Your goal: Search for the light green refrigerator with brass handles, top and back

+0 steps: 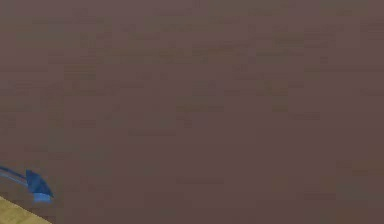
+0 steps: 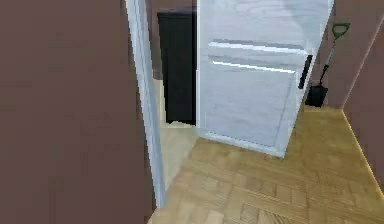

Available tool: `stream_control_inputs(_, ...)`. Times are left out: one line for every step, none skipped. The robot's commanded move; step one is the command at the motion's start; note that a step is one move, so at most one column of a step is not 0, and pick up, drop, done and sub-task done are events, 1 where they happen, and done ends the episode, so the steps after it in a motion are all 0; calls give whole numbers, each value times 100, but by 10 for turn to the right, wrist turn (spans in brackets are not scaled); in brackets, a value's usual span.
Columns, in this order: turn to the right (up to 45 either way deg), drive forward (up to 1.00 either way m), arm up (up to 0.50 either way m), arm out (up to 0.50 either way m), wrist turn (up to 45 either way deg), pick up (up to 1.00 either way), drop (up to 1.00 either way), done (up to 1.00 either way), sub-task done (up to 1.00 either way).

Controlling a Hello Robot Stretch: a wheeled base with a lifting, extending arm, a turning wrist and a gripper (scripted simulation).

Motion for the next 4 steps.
stream_control_inputs(-450,0,0,0,0,0,0,0,0)
stream_control_inputs(-210,0,0,0,0,0,0,0,0)
stream_control_inputs(0,100,0,0,0,0,0,0,0)
stream_control_inputs(-30,0,0,0,0,0,0,0,0)
